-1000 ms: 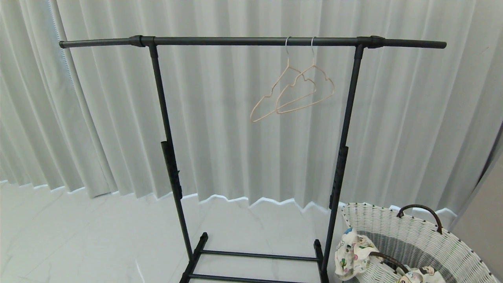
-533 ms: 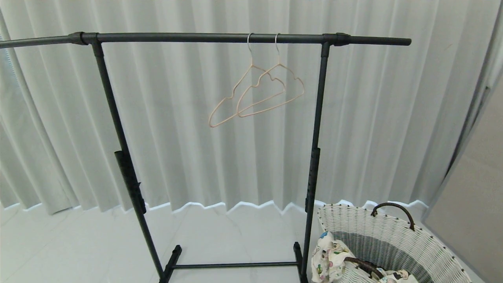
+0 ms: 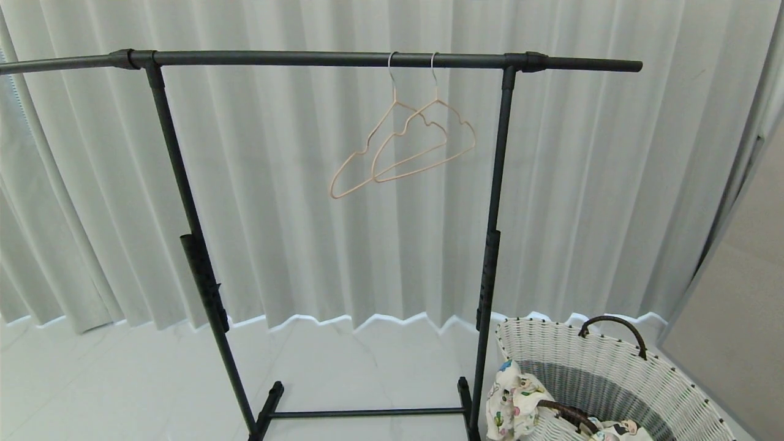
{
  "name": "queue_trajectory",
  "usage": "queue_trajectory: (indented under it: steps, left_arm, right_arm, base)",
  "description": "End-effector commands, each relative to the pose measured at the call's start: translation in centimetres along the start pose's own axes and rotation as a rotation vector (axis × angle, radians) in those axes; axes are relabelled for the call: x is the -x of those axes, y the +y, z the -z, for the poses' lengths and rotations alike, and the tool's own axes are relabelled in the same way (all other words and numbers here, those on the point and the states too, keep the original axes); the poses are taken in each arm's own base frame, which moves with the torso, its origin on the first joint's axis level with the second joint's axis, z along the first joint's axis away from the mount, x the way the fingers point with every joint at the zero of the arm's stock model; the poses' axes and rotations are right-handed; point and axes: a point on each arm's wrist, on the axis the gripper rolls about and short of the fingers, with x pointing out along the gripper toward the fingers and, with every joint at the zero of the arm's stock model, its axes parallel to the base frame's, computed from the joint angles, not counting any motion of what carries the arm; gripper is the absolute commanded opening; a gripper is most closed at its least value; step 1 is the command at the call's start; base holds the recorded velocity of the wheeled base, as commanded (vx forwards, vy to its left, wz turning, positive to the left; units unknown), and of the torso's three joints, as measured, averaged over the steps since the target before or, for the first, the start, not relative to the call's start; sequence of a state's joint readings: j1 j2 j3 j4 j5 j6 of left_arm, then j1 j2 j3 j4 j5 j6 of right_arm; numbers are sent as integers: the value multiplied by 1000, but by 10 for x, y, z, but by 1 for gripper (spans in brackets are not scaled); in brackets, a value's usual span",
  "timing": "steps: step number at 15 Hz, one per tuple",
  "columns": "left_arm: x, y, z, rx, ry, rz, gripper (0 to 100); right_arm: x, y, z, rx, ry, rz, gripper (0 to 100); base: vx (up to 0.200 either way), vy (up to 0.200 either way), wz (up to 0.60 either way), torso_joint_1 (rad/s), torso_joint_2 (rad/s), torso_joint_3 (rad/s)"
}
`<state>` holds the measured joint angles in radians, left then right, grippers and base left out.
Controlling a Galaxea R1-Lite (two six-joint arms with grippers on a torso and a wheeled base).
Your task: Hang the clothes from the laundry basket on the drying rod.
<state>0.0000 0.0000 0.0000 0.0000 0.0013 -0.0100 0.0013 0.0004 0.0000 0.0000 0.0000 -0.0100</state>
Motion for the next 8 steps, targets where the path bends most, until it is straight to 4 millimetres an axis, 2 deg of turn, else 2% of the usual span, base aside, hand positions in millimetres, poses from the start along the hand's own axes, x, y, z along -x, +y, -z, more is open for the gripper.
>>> queue_trajectory:
  steps: [1, 2, 5, 6, 8]
  left_arm:
    - [0, 0, 0, -1, 2, 0, 100]
    - [0, 0, 0, 1, 0, 0, 100]
    - [0, 0, 0, -1, 0, 0, 100]
    - [0, 0, 0, -4, 0, 0, 100]
    - [0, 0, 0, -4, 0, 0, 100]
  right_arm:
    - [0, 0, 0, -1, 3, -2, 100]
    - [0, 0, 0, -1, 1, -2, 100]
    - [0, 0, 0, -2, 4, -2, 100]
    - [0, 0, 0, -2, 7, -2, 100]
    - [0, 0, 0, -2, 3, -2, 100]
  base:
    - [0, 0, 0, 0, 0, 0]
    - [0, 0, 0, 0, 0, 0]
    - [200, 0, 0, -4, 4, 1]
    - [200, -200, 0, 2, 7, -2]
    - [0, 0, 0, 0, 0, 0]
